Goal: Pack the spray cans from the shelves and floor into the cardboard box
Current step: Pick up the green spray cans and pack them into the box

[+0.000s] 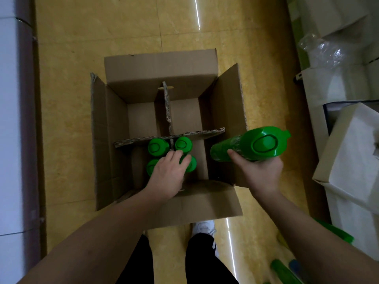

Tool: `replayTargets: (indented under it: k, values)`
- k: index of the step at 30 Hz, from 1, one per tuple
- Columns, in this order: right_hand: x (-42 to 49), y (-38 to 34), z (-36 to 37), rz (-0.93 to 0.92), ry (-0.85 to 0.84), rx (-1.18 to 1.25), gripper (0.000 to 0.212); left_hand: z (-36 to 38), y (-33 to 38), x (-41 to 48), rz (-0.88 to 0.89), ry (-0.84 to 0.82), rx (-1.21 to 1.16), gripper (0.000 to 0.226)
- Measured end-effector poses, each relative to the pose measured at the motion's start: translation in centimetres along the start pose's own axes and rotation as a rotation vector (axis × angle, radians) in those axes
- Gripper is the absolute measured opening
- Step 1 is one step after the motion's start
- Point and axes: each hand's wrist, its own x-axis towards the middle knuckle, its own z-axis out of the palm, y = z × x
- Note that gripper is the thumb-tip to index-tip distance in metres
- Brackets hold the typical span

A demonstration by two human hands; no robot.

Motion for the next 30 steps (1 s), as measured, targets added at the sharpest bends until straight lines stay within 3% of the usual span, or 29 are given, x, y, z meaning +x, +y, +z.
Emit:
replayTargets:
  k: [5,10,16,21,24,27,30]
  values:
    - [-0.4,-4.9,-0.1,-0.081,0.047,0.053,0.04,-3.8,-2.2,-1.1,-0.067,0.178,-0.107,0.038]
    - [-2.4,-10.2,2.0,-0.182,0.036,0.212,0.045,-8.6,-7.0,-2.2,-0.381,0.243,-0.117,0.041]
    - [-7.3,-13.0,7.8,-0.184,-0.164,0.357,0.045,-10.4,-13.3,-4.6,-0.714,0.336,-0.435,0.029]
    - [-12.7,-10.9,14.1,-0.012,-0.292,0.197,0.07,-10.1,-15.1,-6.8,-0.657,0.403,-0.449,0.028]
    - [-14.9,-9.0,16.8,0.015,-0.34,0.075,0.063,-9.6,-15.3,-7.1,-0.645,0.435,-0.603,0.025]
    - [-16.3,-6.8,18.7,0.026,-0.374,-0.018,0.076,-8.6,-15.6,-6.9,-0.654,0.371,-0.788,0.014]
    - [-17.0,-5.0,20.3,-0.009,-0.353,-0.092,0.081,-7.8,-15.8,-6.4,-0.698,0.206,-1.014,0.012]
